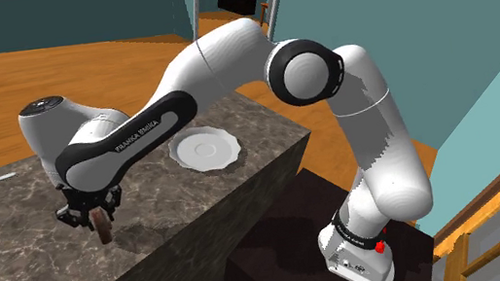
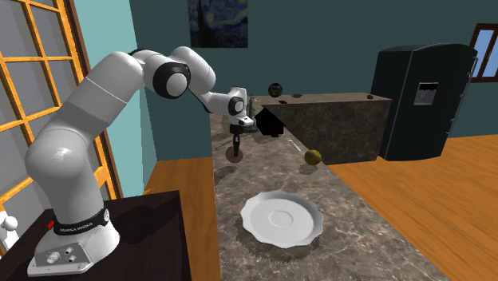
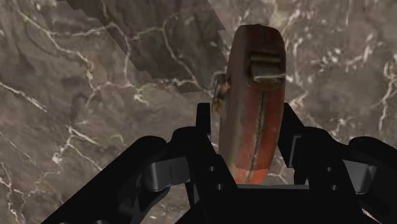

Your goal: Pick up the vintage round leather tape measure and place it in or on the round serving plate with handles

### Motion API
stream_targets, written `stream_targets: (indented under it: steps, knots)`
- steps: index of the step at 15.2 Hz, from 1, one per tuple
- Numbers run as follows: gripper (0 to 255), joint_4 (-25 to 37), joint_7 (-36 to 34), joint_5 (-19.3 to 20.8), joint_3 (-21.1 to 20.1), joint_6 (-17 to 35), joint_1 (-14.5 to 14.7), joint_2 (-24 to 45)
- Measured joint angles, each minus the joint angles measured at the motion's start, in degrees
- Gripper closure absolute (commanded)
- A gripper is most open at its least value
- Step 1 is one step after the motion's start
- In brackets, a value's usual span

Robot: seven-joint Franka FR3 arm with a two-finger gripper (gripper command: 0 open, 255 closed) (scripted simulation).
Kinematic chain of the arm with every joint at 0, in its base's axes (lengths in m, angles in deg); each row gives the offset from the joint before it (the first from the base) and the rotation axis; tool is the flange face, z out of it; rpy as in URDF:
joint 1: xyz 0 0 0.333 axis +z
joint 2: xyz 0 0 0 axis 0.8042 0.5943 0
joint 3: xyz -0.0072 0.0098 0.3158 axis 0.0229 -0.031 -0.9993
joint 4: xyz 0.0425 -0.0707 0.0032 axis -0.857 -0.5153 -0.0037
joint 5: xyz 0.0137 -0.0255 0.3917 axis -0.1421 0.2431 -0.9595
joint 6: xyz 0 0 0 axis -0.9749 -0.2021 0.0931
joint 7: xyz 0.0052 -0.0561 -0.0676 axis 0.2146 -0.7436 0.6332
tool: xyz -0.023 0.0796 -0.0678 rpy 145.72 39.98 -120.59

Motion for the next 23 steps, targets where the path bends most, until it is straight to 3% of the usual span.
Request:
stream_targets:
  steps: [14, 23]
  knots:
    - [255, 1.9, 1.2, -2.2, -1.7, -7.3, -1.0, -5.7]
    - [255, -11.0, 9.5, -4.6, -1.4, -2.7, -10.7, -14.5]
